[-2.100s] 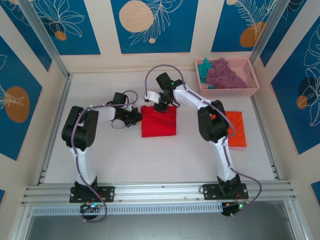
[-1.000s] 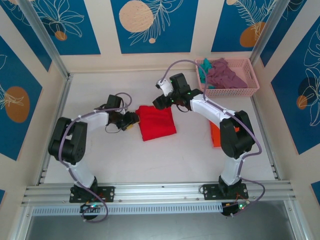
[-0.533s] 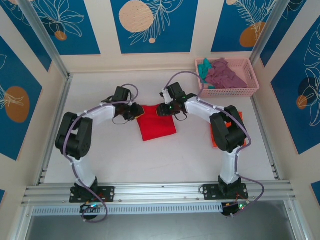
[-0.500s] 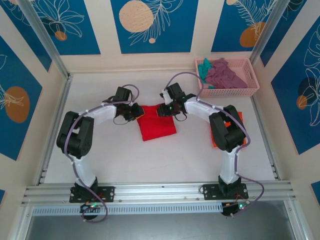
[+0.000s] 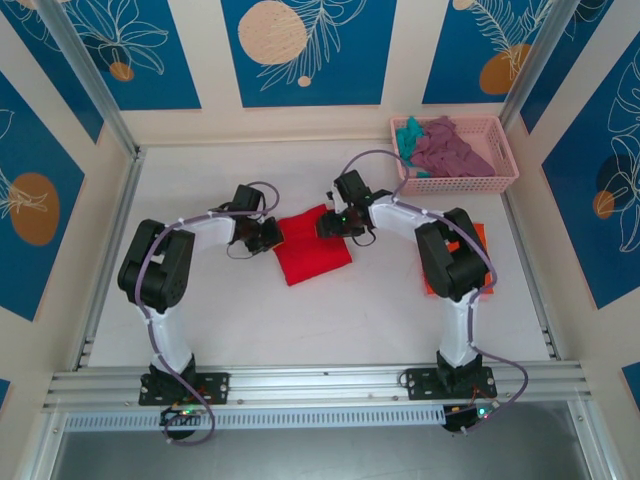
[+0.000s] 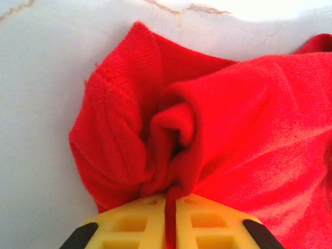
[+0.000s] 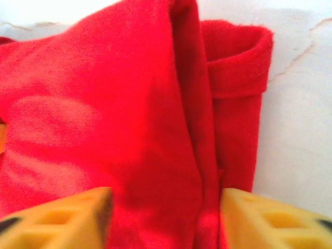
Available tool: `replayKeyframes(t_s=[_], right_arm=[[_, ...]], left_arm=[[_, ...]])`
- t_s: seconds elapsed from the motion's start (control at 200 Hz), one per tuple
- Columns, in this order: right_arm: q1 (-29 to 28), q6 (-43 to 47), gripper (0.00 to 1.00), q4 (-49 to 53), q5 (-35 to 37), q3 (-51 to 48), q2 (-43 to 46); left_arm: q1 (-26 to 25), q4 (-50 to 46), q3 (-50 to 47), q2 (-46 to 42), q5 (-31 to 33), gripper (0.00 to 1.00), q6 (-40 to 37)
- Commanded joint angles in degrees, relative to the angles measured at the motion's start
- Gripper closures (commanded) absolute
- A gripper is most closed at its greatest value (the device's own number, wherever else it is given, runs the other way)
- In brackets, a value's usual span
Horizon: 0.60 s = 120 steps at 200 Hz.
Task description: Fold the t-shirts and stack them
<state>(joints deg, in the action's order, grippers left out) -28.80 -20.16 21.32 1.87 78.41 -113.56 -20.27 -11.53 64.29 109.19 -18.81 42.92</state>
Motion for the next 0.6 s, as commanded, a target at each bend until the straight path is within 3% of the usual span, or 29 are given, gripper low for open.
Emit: replayKeyframes(t_s=[0.0, 0.135, 0.45, 0.595], right_arm=[[1.5, -0.7, 0.22, -2.6, 0.3, -2.5, 6.0], [4.4, -4.0, 0.15, -0.9, -3.8, -1.8, 3.8], [4.8, -5.8, 0.21, -0.9, -15.0, 1.2, -3.0], [4.1, -5.0, 0.24, -0.8, -16.7, 1.7, -4.2]], left_arm=[[0.1, -2.3, -1.3, 1.2, 1.1, 0.88, -1.5], [0.1, -2.5, -0.7, 2.2, 0.5, 0.95, -1.7], [0.1, -2.2, -1.3, 2.9, 0.0, 0.99, -1.8], [0.0, -2.1, -1.1, 3.4, -0.3, 0.99, -1.8]])
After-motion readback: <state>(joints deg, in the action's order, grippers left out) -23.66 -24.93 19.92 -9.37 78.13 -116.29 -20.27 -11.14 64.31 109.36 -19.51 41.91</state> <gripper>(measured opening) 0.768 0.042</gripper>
